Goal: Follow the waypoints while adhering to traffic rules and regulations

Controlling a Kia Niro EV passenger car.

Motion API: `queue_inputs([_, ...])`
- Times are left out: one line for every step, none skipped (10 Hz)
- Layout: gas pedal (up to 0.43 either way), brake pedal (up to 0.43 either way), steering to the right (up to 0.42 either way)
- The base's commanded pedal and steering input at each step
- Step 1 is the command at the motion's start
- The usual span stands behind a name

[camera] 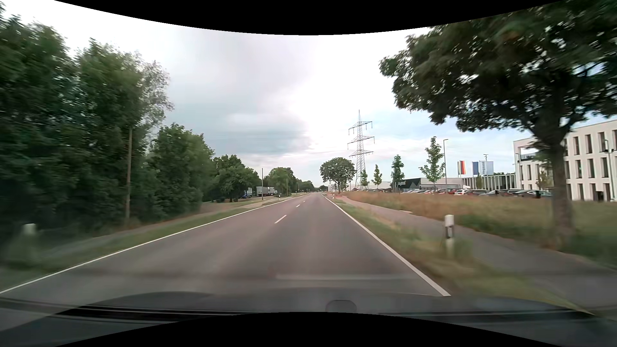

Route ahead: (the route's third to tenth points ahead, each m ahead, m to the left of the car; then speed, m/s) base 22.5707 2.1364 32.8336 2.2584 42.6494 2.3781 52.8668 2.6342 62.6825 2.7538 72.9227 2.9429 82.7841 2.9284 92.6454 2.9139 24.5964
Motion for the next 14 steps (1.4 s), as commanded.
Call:
queue_inputs([0.240, 0.000, -0.002])
queue_inputs([0.240, 0.000, -0.002])
queue_inputs([0.240, 0.000, -0.002])
queue_inputs([0.240, 0.000, -0.002])
queue_inputs([0.240, 0.000, -0.002])
queue_inputs([0.209, 0.000, -0.002])
queue_inputs([0.169, 0.000, -0.002])
queue_inputs([0.169, 0.000, -0.002])
queue_inputs([0.169, 0.000, -0.002])
queue_inputs([0.177, 0.000, -0.002])
queue_inputs([0.177, 0.000, -0.002])
queue_inputs([0.177, 0.000, -0.002])
queue_inputs([0.177, 0.000, -0.003])
queue_inputs([0.177, 0.000, -0.003])
